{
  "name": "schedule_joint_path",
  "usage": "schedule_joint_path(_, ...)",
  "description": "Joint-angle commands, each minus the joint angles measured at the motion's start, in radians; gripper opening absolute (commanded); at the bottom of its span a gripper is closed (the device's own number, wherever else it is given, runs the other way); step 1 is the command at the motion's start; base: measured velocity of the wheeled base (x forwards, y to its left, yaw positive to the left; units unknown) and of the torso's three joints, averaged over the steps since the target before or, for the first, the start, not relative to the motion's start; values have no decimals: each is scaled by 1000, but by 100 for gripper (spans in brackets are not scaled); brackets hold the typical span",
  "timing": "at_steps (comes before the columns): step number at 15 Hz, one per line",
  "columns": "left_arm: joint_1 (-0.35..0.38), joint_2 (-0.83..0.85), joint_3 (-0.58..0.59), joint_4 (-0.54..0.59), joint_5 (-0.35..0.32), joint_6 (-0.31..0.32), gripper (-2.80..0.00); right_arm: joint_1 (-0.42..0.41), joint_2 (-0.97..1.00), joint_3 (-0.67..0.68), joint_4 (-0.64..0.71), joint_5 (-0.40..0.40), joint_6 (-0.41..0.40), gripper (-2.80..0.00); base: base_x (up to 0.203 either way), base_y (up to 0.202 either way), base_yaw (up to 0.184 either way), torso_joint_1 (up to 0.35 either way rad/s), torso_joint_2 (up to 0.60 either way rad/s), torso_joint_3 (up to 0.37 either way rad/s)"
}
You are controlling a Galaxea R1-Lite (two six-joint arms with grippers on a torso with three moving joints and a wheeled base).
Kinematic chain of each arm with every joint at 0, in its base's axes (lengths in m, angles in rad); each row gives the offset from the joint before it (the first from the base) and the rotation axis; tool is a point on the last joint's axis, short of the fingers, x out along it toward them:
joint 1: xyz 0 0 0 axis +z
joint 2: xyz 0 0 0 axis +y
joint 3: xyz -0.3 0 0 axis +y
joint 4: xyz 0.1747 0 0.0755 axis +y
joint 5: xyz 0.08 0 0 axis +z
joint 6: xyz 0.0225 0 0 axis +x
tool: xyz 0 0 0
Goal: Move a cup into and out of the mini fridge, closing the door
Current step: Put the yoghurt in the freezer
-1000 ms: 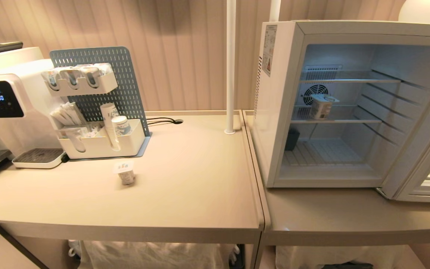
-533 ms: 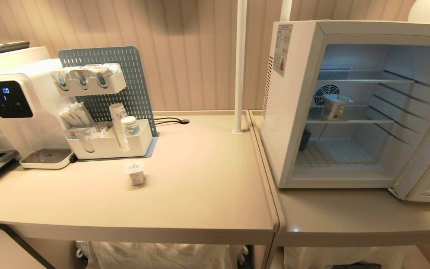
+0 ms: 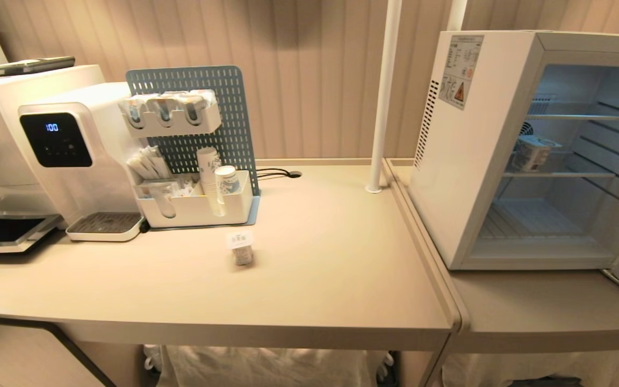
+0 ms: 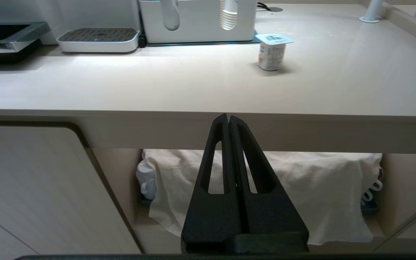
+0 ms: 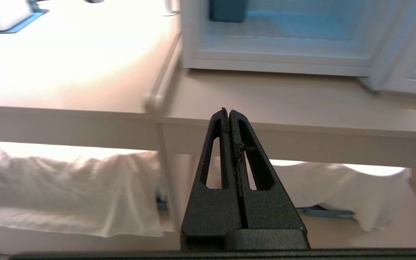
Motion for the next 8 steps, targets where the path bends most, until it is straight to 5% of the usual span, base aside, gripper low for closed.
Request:
schedule_joint_path(1,0,2,0,0,0,0,-280,0,0,0,0,1,-1,-280,0,197,4,2,-1,-1)
schedule_joint_path(8,0,2,0,0,0,0,-280,1,0,0,0,1,2,-280,0,194,1,4,4,0)
